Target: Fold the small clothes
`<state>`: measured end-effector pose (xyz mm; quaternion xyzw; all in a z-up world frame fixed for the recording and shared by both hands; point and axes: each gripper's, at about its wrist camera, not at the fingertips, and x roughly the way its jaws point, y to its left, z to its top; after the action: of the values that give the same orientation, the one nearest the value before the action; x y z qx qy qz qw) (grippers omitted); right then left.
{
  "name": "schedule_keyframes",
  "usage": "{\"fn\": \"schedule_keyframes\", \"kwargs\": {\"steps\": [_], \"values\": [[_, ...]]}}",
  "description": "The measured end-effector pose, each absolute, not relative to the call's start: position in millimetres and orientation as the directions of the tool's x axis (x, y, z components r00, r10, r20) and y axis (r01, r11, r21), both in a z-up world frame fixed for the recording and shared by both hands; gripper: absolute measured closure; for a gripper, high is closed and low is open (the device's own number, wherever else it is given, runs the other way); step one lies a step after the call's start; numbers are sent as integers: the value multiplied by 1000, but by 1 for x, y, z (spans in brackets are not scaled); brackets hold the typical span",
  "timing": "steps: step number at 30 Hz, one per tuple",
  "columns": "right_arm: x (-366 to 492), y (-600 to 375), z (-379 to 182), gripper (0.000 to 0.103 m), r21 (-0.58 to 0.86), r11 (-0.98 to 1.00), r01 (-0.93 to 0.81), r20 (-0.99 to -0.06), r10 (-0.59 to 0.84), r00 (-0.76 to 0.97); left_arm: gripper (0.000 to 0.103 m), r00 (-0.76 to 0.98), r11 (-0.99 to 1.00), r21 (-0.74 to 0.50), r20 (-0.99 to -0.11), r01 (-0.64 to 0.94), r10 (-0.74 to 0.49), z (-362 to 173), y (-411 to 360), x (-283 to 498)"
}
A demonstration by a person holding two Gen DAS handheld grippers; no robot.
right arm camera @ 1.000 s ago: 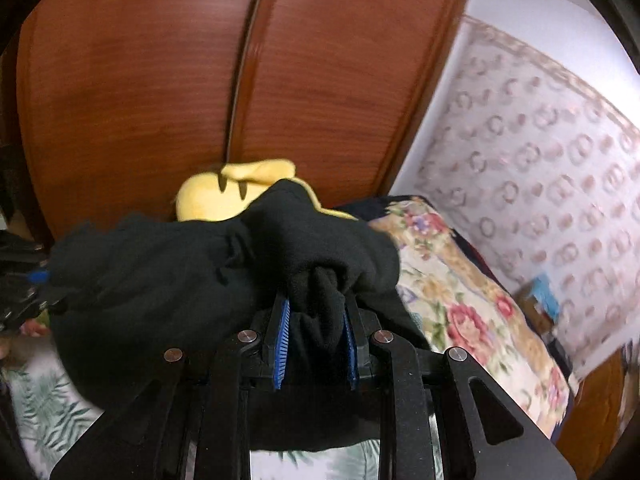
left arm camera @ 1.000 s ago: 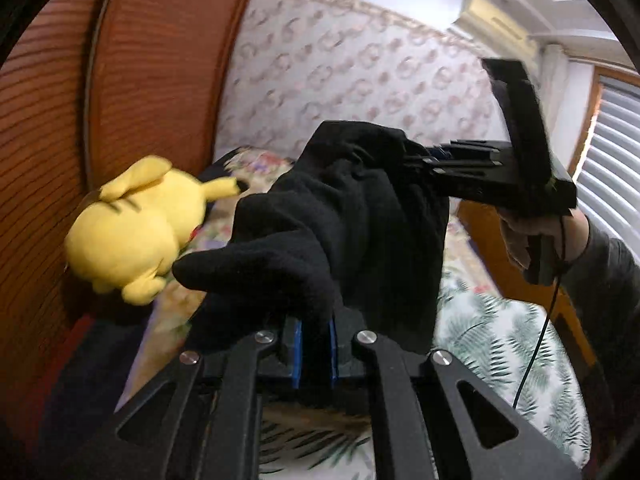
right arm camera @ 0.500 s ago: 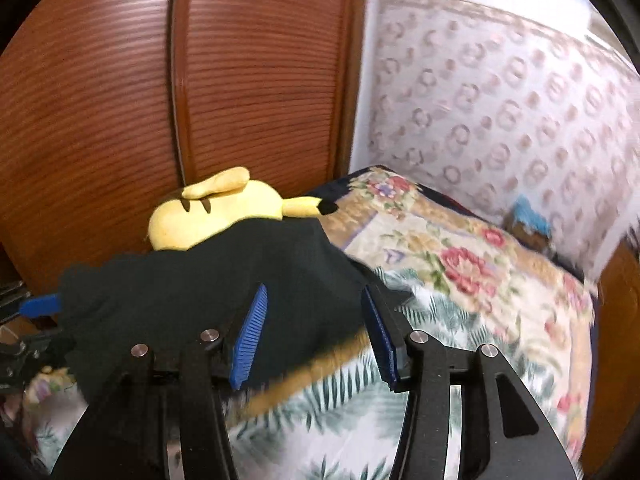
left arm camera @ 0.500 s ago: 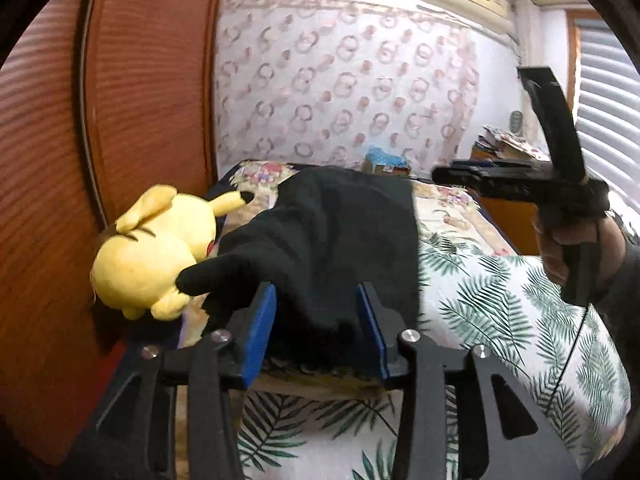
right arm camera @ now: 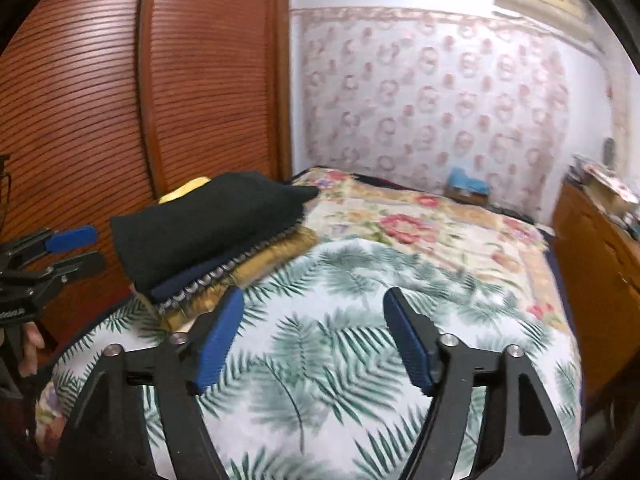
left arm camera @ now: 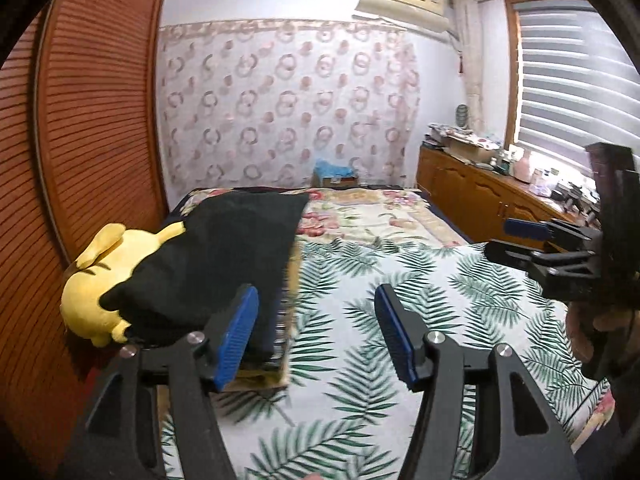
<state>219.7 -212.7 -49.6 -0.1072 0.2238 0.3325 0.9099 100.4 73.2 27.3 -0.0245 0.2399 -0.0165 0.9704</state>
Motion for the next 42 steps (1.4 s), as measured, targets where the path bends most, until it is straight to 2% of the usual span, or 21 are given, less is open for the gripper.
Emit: {"fn": "schedule_keyframes", "kwargs": {"steps": [2, 12, 42], "values": [[207, -230, -47, 20, -41, 788, -614, -463, 530, 711, 43, 884, 998, -55, -465, 28, -50, 29, 62, 100], [157, -312, -33, 19, 11, 893, -450, -355, 425, 833, 43, 891, 997, -51, -448, 52, -70, 39, 19, 94], [142, -333, -30, 19, 16, 909, -416, -339, 396, 853, 43, 905, 999, -34, -423, 22, -34, 53, 10, 79]]}}
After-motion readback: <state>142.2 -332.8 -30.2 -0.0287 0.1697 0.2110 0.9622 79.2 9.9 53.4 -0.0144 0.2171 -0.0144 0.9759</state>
